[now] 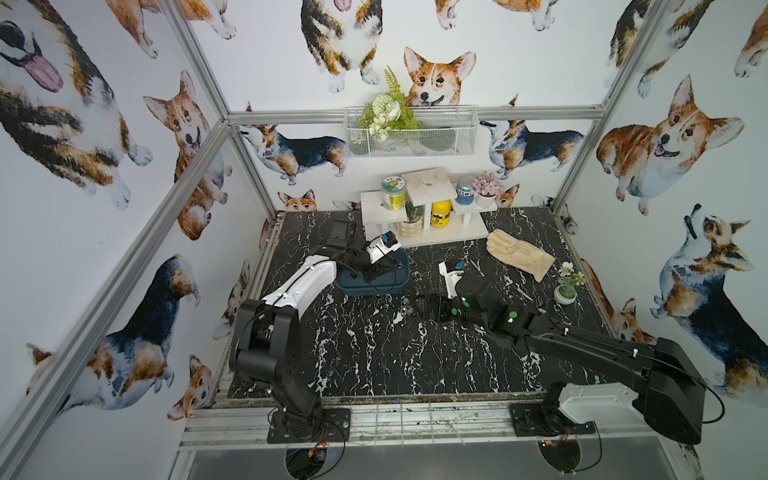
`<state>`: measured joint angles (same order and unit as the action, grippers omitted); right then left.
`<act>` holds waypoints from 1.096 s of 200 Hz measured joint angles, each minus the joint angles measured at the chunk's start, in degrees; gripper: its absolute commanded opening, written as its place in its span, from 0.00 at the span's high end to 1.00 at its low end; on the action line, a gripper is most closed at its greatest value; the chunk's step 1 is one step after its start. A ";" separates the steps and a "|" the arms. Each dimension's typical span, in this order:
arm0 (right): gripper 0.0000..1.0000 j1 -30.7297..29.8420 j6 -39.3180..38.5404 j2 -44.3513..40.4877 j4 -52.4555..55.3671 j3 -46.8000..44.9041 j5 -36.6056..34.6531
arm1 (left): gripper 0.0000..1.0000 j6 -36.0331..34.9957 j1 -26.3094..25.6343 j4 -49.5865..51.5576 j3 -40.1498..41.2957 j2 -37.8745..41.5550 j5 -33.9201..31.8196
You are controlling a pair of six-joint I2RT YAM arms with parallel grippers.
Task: Put the nuts on the desktop into the storage box
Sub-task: Place the nut in the storage box.
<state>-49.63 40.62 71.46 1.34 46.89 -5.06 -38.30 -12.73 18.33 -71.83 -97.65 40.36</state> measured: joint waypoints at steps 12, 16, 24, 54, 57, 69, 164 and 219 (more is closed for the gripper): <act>0.00 0.02 -0.04 -0.07 0.94 0.11 -1.75 | 0.83 3.74 -0.24 -1.53 -1.84 -2.82 -4.55; 0.00 0.00 -0.07 -0.09 1.27 0.15 -2.38 | 0.83 5.14 -0.48 -1.86 -2.58 -3.78 -6.23; 0.00 0.02 -0.07 -0.09 2.01 0.26 -3.23 | 0.83 7.56 -0.72 -1.90 -4.39 -5.64 -9.81; 0.00 -0.17 -0.61 -0.07 3.13 0.44 -4.79 | 0.82 14.49 -1.60 -1.73 -10.10 -10.99 -18.47; 0.00 -0.26 -0.76 -0.04 3.13 0.55 -4.85 | 0.82 15.06 -1.62 -1.66 -10.45 -11.41 -19.17; 0.00 -0.37 -1.49 0.50 3.21 1.36 -5.11 | 0.81 16.92 -2.01 -0.94 -11.34 -12.76 -21.27; 0.00 -4.00 -6.64 9.33 8.92 12.74 -12.90 | 0.79 23.58 -4.50 2.73 -13.60 -19.89 -26.69; 0.00 -4.48 -6.40 8.02 9.88 12.17 -14.58 | 0.72 26.64 -4.50 3.85 -17.44 -24.90 -27.63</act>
<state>-54.11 34.22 79.48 11.22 59.07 -19.64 -11.66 -17.23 22.17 -89.27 -122.54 12.73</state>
